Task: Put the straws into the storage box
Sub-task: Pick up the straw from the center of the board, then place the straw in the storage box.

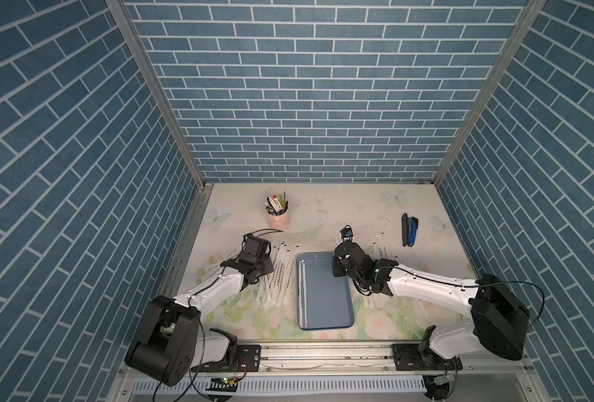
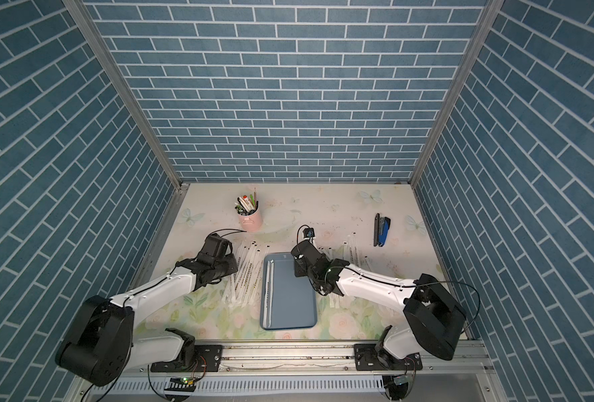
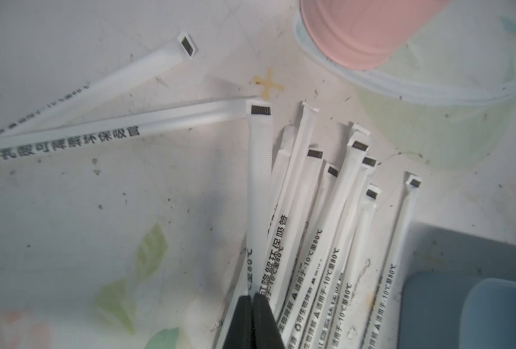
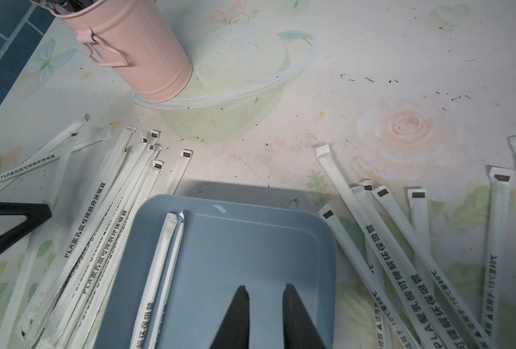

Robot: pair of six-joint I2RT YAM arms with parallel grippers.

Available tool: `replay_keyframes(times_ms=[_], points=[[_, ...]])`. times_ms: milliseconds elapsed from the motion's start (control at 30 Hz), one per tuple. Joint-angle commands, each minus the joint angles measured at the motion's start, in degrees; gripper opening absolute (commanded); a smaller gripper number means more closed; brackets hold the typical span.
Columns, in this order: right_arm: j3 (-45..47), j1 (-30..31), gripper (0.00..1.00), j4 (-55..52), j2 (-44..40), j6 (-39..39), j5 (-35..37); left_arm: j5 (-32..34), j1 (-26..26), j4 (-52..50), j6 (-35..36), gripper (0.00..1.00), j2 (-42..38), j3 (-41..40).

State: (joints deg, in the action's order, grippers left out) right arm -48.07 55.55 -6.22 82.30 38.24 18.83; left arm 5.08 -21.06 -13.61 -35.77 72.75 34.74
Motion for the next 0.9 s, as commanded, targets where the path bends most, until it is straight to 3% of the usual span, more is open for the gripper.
replay_keyframes(times_ms=[0, 133, 233, 400, 567, 867], points=[[-1.81, -0.35, 0.22, 0.74, 0.40, -0.88, 0.90, 3.11, -2.24, -6.57, -1.03, 0.03, -3.35, 3.85], [-1.86, -1.24, 0.22, 0.68, -0.16, -1.32, 1.21, 7.79, -9.58, -12.62, -4.11, 0.02, -5.37, 9.19], [-1.58, -2.62, 0.21, 0.61, -1.23, -1.45, 1.23, 9.16, -18.41, -12.80, -9.36, 0.01, -4.78, 11.64], [-0.78, -5.24, 0.21, 0.33, -3.20, -2.11, 1.12, 11.42, -33.75, -7.80, -17.58, 0.01, 4.64, 14.83], [0.12, -6.54, 0.21, -0.34, -5.07, -2.44, 1.12, 10.66, -38.13, -2.08, -20.13, 0.00, 13.21, 14.70], [1.97, -7.30, 0.21, -0.58, -6.78, -2.20, 0.95, 12.35, -38.22, 2.85, -20.73, 0.00, 17.54, 9.93]])
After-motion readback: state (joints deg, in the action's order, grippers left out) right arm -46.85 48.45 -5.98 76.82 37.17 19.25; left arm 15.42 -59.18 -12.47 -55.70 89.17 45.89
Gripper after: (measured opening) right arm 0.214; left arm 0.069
